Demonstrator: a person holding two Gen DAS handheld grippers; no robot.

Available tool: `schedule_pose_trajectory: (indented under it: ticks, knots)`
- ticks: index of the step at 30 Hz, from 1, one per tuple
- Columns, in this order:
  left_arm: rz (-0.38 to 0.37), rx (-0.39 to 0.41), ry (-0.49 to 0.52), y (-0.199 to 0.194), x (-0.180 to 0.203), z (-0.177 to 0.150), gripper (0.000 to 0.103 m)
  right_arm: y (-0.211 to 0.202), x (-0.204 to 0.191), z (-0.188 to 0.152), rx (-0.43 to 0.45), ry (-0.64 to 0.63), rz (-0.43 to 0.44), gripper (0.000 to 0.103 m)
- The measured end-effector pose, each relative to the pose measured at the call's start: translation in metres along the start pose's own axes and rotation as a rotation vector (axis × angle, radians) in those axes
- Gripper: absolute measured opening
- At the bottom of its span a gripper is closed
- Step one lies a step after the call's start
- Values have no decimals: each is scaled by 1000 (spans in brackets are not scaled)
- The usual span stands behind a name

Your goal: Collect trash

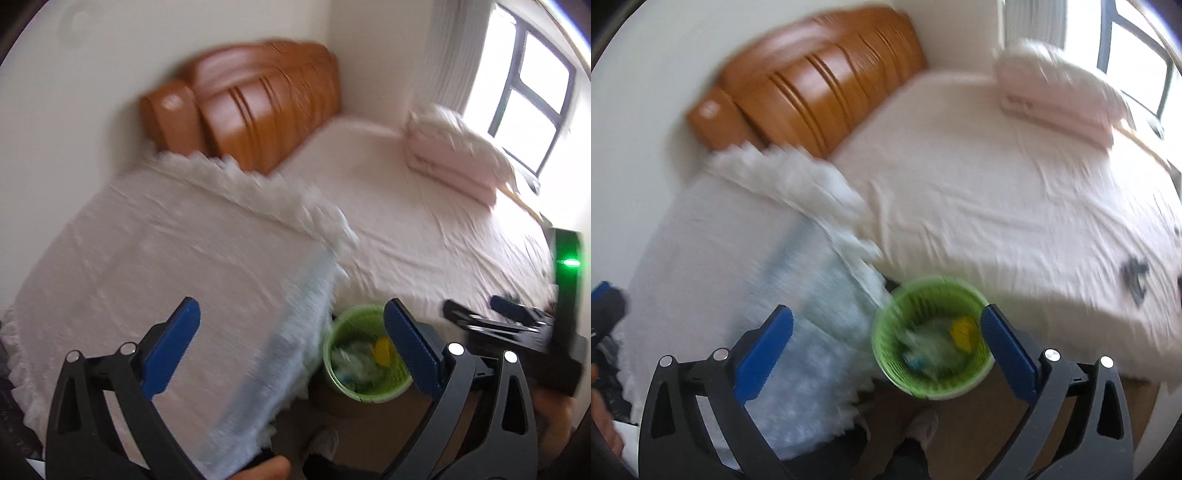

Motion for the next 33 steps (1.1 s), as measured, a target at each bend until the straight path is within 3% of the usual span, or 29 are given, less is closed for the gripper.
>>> schedule_pose_trajectory:
  ticks: [7,12,18,33]
  knots:
    - [118,196,-105,-73,-68,66,95,-102,-94,77,277,-190,114,101]
    - [222,279,-176,-114,-103,85,95,-136,-148,94,363,-284,205,101]
    - [284,285,-205,-127,-124,83,95,-142,-180,88,369,-342,257,101]
    - [269,234,-238,-112,-131,75,95,-131,-188,82,335,-334,252,101]
Point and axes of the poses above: each gripper's, at about its wrist camera, not at the fingertips, and y roughly the way its jaws point, x to its right, z to its top, the point moved 8 cm from there along y, roughly the way its jaws point, and after that the axes turned 5 degrees about y, right-handed, at the moved point
